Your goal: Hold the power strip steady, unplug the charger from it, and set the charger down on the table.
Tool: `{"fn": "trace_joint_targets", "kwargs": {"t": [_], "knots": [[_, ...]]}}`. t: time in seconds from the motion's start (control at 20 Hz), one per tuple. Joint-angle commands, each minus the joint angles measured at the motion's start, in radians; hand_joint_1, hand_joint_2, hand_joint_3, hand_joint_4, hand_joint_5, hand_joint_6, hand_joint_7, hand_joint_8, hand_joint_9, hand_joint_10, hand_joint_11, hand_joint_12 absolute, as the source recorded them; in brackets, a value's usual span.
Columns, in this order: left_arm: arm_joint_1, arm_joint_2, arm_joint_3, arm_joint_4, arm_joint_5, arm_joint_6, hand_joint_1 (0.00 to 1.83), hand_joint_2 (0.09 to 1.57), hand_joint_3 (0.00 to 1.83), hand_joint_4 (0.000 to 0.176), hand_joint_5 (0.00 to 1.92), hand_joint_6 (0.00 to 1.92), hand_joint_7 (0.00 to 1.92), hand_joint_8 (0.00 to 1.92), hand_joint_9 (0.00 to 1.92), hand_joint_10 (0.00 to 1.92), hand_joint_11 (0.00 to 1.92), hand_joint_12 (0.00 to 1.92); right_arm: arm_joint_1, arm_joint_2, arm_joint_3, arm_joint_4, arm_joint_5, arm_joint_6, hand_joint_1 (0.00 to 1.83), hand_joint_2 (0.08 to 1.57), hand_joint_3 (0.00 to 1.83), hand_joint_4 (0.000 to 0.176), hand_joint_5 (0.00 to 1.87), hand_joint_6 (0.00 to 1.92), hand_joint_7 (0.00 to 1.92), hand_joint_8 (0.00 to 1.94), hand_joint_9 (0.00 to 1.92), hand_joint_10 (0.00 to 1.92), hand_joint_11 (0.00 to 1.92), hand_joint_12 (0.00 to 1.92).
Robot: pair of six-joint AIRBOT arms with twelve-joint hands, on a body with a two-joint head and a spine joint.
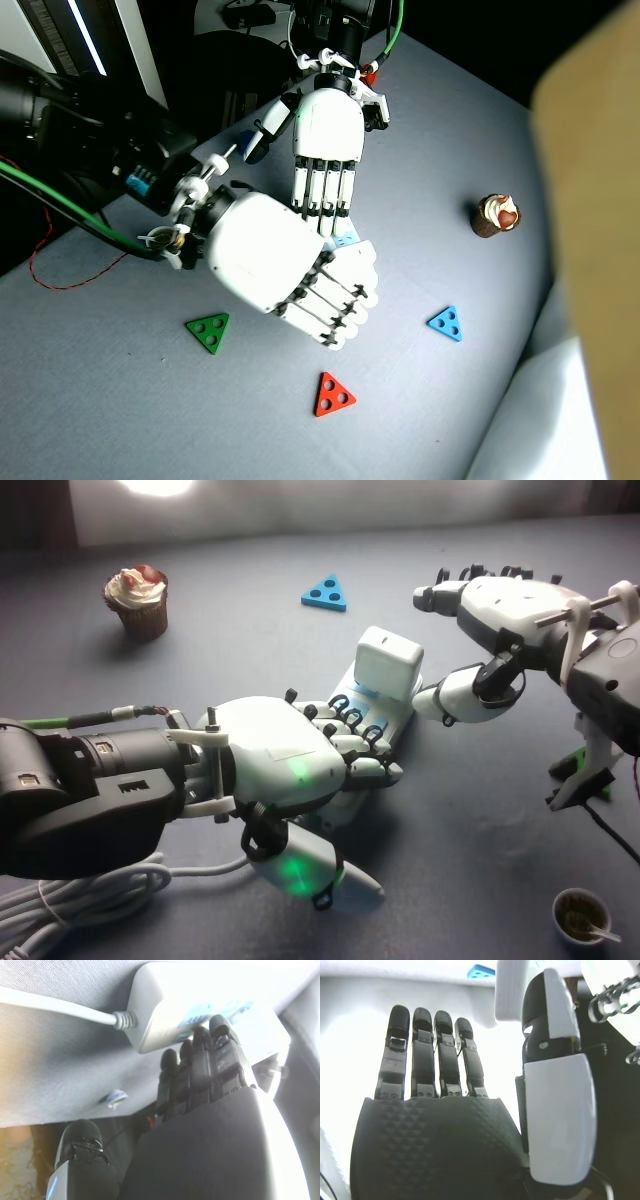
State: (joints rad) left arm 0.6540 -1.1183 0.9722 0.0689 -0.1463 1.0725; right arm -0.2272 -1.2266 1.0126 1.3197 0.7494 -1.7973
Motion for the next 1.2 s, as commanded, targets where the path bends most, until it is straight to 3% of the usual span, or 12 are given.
{"fn": "trace_joint_targets", "kwargs": {"t": [0.0,0.75,1.15], "knots": [[-0.006,-0.008,0.002,-0.004,-0.050,-0.002,0.05,1.05,0.00,0.000,0.16,0.00,0.19,0.01,0.18,0.00,0.06,0.21,0.015,0.007,0.003,-0.041,0.050,0.007,1.00,1.04,0.01,0.000,0.25,0.00,0.25,0.00,0.25,0.00,0.00,0.66],[-0.008,-0.002,0.003,-0.008,-0.044,-0.001,0.05,1.05,0.00,0.000,0.15,0.00,0.17,0.00,0.16,0.00,0.03,0.21,0.033,-0.104,0.092,-0.014,0.045,0.013,1.02,1.06,0.00,0.000,0.37,0.00,0.37,0.01,0.36,0.01,0.05,0.75],[-0.005,-0.007,0.000,-0.010,-0.023,-0.001,0.06,1.04,0.00,0.000,0.17,0.01,0.19,0.01,0.18,0.01,0.06,0.25,0.039,-0.108,0.090,-0.015,0.043,0.019,1.01,1.06,0.00,0.000,0.53,0.00,0.57,0.01,0.57,0.01,0.21,0.72]]}}
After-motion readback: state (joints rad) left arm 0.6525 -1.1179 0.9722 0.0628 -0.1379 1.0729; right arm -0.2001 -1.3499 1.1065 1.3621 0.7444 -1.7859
